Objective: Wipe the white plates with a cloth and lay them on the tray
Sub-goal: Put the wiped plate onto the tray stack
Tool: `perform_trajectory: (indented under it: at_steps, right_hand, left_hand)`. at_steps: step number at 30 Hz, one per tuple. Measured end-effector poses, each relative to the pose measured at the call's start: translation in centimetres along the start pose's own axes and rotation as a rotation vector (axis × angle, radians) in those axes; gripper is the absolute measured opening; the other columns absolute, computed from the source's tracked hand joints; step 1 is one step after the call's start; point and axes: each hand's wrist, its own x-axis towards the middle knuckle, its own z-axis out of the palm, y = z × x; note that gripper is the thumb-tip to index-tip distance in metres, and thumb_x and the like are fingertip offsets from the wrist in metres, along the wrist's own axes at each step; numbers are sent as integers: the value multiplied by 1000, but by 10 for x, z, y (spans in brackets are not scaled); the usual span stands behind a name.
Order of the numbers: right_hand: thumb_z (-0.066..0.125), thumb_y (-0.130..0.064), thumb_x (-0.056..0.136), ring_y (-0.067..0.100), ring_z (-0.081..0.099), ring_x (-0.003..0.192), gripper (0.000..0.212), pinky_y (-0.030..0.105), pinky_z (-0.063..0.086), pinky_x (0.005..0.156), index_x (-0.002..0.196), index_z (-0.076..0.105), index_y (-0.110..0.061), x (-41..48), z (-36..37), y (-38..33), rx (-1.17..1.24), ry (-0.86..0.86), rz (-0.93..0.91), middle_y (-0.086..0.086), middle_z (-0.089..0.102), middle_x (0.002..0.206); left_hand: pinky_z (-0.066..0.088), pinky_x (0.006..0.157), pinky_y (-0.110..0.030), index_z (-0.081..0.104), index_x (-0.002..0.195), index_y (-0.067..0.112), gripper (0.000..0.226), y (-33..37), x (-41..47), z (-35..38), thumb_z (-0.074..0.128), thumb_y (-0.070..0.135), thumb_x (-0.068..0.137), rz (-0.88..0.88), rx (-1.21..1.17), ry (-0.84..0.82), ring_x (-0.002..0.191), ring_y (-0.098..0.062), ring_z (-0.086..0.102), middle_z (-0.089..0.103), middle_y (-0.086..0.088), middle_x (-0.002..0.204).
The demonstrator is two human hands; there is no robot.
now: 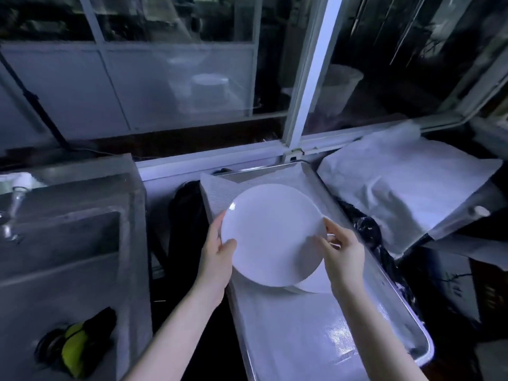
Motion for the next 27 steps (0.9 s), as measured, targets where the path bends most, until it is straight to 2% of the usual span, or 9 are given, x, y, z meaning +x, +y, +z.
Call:
perform_trajectory:
  at_steps: [4, 8, 11, 13, 17, 21, 23, 25, 27]
  right_hand:
    - [73, -2, 78, -10, 55, 60, 45, 10, 39, 64, 86, 66, -46, 21, -24, 32, -29, 44, 81, 1, 59, 91]
    - [74, 0, 77, 3, 55, 65, 34, 27, 41, 75, 103, 76, -23, 31, -33, 64, -44, 72, 167, 5, 58, 89]
    - [74, 0, 78, 8, 52, 67, 32, 28, 40, 78, 106, 77, -17, 39, -37, 80, -76, 100, 202, 4, 56, 88]
    - [74, -1, 78, 5, 50, 66, 31, 27, 38, 76, 105, 77, -15, 42, -38, 87, -102, 109, 210, 3, 55, 87]
    - [72, -1, 79, 2, 53, 66, 31, 10, 37, 66, 105, 76, -17, 45, -38, 95, -153, 108, 196, 7, 59, 94]
    - [67, 0, 81, 16, 59, 80, 33, -1, 34, 68, 109, 75, -16, 47, -38, 100, -194, 113, 174, 10, 61, 104]
    - [66, 5, 83, 19, 56, 83, 36, -4, 32, 70, 113, 74, -13, 47, -38, 100, -178, 137, 167, 8, 55, 105]
    - [65, 7, 84, 20, 54, 82, 38, 0, 33, 74, 117, 71, -10, 46, -36, 101, -150, 147, 168, 6, 49, 107]
    - [63, 5, 87, 19, 54, 88, 38, 13, 39, 85, 121, 69, -8, 46, -36, 102, -118, 134, 186, 5, 47, 112]
  left_hand:
    - [39, 88, -15, 42, 138, 50, 64, -24, 7, 43, 38, 1, 96, -44, 97, -20, 115, 14, 49, 53, 31, 129]
    - [36, 86, -13, 35, 134, 62, 64, -41, 11, 67, 35, 9, 98, -101, 182, -30, 113, 23, 43, 46, 51, 117]
    - [36, 85, -12, 33, 132, 64, 66, -49, 14, 79, 34, 7, 98, -97, 237, -53, 111, 27, 41, 43, 58, 111]
    - [37, 86, -14, 32, 136, 59, 66, -55, 16, 84, 34, 6, 97, -91, 269, -61, 110, 25, 43, 45, 53, 116]
    - [35, 101, -24, 30, 148, 42, 68, -65, 18, 95, 33, -1, 95, -31, 336, -24, 131, -5, 42, 43, 19, 144]
    - [26, 119, -41, 22, 155, 30, 67, -70, 16, 103, 32, -4, 97, -20, 442, -17, 149, -18, 19, 20, 1, 162]
    - [17, 121, -31, 19, 156, 26, 67, -72, 14, 106, 32, -5, 98, 0, 495, -19, 152, -12, 8, 9, 5, 165]
    - [15, 115, -19, 20, 156, 24, 66, -72, 14, 106, 33, -5, 98, 12, 513, -9, 150, -6, 9, 8, 8, 165]
    - [20, 116, -22, 22, 156, 25, 67, -73, 16, 105, 36, -4, 97, -5, 509, -6, 149, -7, 16, 14, 9, 164]
